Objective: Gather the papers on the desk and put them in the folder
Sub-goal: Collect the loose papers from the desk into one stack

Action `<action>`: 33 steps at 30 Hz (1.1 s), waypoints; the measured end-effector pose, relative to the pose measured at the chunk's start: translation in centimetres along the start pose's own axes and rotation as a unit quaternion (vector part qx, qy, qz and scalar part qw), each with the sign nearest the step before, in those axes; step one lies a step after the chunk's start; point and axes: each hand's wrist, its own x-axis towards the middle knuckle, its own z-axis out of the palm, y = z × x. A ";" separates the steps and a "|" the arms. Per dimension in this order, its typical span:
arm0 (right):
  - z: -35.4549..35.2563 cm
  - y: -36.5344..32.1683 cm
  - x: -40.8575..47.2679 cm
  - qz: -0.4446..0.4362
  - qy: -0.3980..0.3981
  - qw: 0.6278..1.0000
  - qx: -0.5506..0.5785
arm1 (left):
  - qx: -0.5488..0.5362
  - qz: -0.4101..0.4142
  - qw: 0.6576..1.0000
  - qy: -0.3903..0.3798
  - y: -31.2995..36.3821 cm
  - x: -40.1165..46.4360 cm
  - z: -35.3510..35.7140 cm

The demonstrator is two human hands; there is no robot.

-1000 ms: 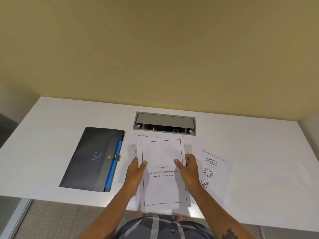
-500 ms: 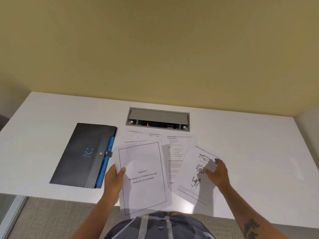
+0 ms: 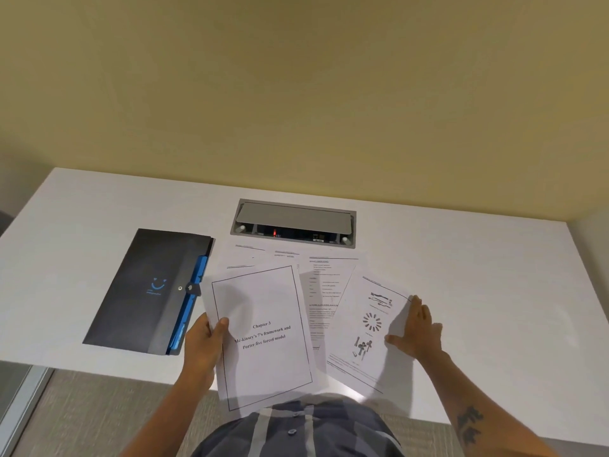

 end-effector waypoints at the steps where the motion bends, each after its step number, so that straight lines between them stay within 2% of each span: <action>1: 0.1 0.0 0.0 -0.006 0.012 1.000 -0.002 | -0.001 -0.002 1.000 0.001 0.0 0.0 0.2; 3: 0.6 0.2 -0.2 -0.023 0.041 0.999 0.006 | -0.003 -0.005 1.000 0.000 0.0 -0.1 0.6; 5: 1.2 0.4 -0.5 -0.028 0.067 0.995 0.064 | -0.006 -0.005 1.000 0.001 0.2 -0.1 1.1; 10: 2.9 0.5 -1.6 0.030 0.112 0.973 0.201 | -0.018 -0.009 1.000 -0.011 0.7 -0.1 1.9; 13: 4.1 0.3 -2.2 0.100 0.099 0.936 0.322 | -0.015 -0.003 1.000 -0.019 1.3 -0.2 2.0; 15: 4.5 0.4 -2.4 0.110 0.108 0.909 0.388 | -0.012 0.002 1.000 -0.023 1.7 -0.2 2.1; 24: 2.0 -0.1 -2.1 0.004 0.118 0.837 0.535 | -0.014 -0.012 0.999 -0.032 3.5 0.7 2.3; 33: -0.4 -5.6 -3.1 -0.082 0.013 0.772 0.630 | 0.024 -0.018 0.996 -0.080 4.7 1.1 2.9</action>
